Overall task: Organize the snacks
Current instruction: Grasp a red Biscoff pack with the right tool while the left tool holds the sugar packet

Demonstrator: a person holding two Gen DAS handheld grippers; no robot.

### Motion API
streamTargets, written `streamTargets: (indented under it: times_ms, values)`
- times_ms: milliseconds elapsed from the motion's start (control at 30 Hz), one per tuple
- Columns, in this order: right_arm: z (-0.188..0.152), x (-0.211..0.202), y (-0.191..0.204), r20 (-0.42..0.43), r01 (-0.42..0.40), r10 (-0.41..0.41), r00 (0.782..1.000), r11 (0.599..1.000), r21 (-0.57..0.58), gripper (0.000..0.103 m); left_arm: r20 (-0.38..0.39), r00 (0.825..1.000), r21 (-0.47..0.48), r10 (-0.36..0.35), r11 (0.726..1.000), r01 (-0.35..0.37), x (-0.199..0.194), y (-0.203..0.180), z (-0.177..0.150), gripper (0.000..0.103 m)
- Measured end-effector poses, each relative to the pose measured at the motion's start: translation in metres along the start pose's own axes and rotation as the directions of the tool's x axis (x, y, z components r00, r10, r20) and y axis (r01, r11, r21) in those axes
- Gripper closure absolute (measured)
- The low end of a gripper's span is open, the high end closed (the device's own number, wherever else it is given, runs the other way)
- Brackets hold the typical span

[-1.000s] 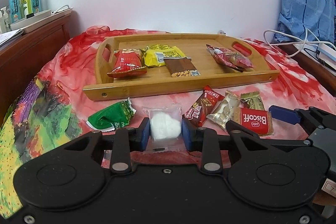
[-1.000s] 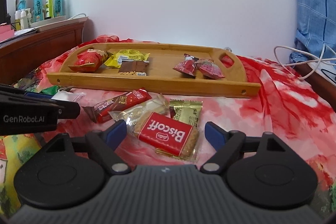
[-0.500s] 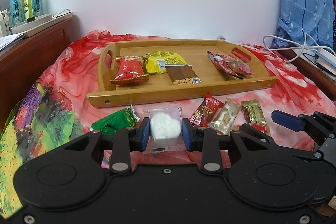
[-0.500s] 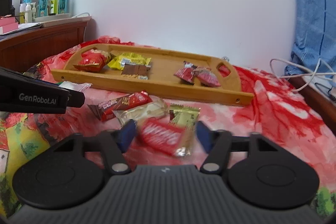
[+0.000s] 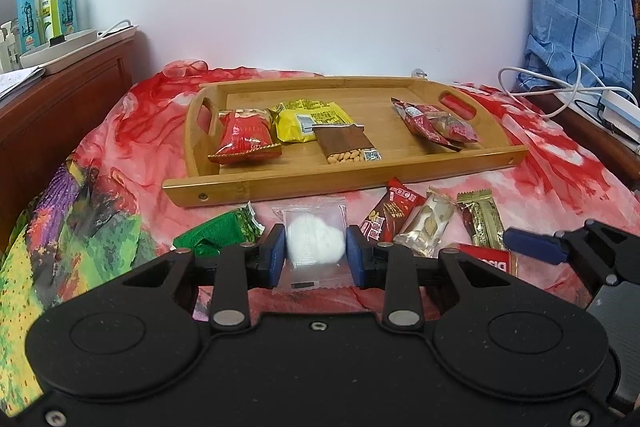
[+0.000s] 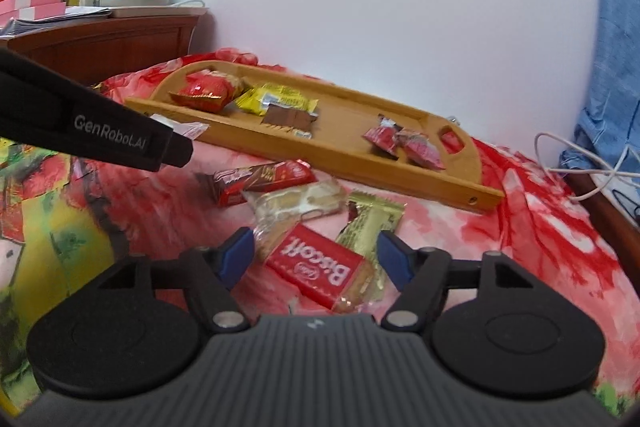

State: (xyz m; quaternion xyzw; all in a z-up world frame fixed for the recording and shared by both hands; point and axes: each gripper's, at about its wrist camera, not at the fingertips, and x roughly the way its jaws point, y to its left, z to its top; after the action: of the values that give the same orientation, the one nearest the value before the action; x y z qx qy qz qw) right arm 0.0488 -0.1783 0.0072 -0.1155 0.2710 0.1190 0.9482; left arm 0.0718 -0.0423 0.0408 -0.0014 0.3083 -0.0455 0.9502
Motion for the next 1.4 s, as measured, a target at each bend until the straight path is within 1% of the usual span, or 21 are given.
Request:
streamTargets:
  times_ms: [200,267,300,367,467,533,567,633,700,767,833,900,933,1000,1033,1233,1400]
  values:
    - [-0.005,-0.006,0.009,-0.013,-0.029,0.029,1.000,0.999,-0.022,0.021,-0.002,1.000,-0.005,0.001,1.000,-0.001,0.000,0.000,-0.002,0.072]
    - [-0.005,-0.007,0.010,-0.020,-0.034,0.034,0.999,0.999,-0.014,0.022,0.000,1.000,-0.005,0.000,1.000,0.000,0.000,0.000,-0.002,0.072]
    - [-0.005,-0.008,0.010,-0.022,-0.040,0.040,0.999,0.999,-0.006,0.025,0.000,1.000,-0.005,0.000,1.000,0.000,0.000,0.001,-0.002,0.072]
    - [-0.004,-0.010,0.010,-0.025,-0.054,0.054,0.998,0.999,0.008,0.043,0.003,1.000,-0.006,-0.003,1.000,0.003,-0.001,0.001,-0.002,0.072]
    - [-0.004,-0.014,0.013,-0.018,-0.061,0.060,0.998,0.998,-0.012,0.054,0.007,1.000,-0.006,-0.006,1.000,0.006,-0.002,0.001,-0.001,0.072]
    - [-0.004,-0.015,0.016,-0.014,-0.067,0.066,0.998,0.997,-0.024,0.057,0.010,1.000,-0.005,-0.007,1.000,0.007,-0.003,0.001,0.000,0.072]
    - [-0.003,-0.017,0.016,-0.013,-0.075,0.075,0.997,0.997,-0.023,0.061,0.012,1.000,-0.006,-0.009,1.000,0.009,-0.003,0.001,0.000,0.072]
    - [-0.002,-0.018,0.017,-0.005,-0.090,0.090,0.996,0.996,-0.020,0.064,0.014,1.000,-0.006,-0.011,1.000,0.011,-0.003,0.001,0.001,0.072]
    - [-0.001,-0.019,0.016,0.007,-0.112,0.112,0.994,0.993,-0.029,0.049,0.017,1.000,-0.003,-0.011,1.000,0.011,-0.004,0.000,0.002,0.072]
    - [0.001,-0.016,0.013,0.004,-0.115,0.116,0.993,0.993,-0.029,0.038,0.019,1.000,-0.001,-0.012,1.000,0.012,-0.004,0.000,0.003,0.072]
    - [0.002,-0.012,0.007,-0.016,-0.121,0.121,0.993,0.993,-0.005,0.037,0.020,1.000,-0.001,-0.015,1.000,0.015,-0.005,0.000,0.003,0.072]
    - [0.002,-0.008,-0.001,-0.049,-0.144,0.146,0.988,0.989,0.044,0.037,0.020,1.000,0.000,-0.016,1.000,0.016,-0.005,0.000,0.002,0.072]
    - [0.001,-0.006,-0.005,-0.064,-0.153,0.157,0.985,0.986,0.068,0.039,0.020,1.000,0.001,-0.017,1.000,0.016,-0.005,0.001,0.002,0.072]
    - [0.001,-0.007,-0.007,-0.064,-0.151,0.156,0.986,0.986,0.076,0.056,0.019,1.000,0.001,-0.018,1.000,0.018,-0.005,0.001,0.002,0.072]
    - [0.002,-0.008,-0.006,-0.061,-0.144,0.148,0.987,0.987,0.070,0.061,0.020,1.000,0.001,-0.019,1.000,0.019,-0.005,0.001,0.002,0.072]
    - [0.012,-0.017,-0.016,-0.012,-0.181,0.185,0.983,0.974,0.139,0.064,0.027,0.999,0.003,-0.022,1.000,0.021,-0.005,0.003,0.012,0.073]
    - [0.029,-0.015,-0.031,0.021,-0.165,0.164,0.986,0.970,0.179,0.064,0.044,0.999,-0.017,-0.020,1.000,0.020,-0.004,0.010,0.033,0.073]
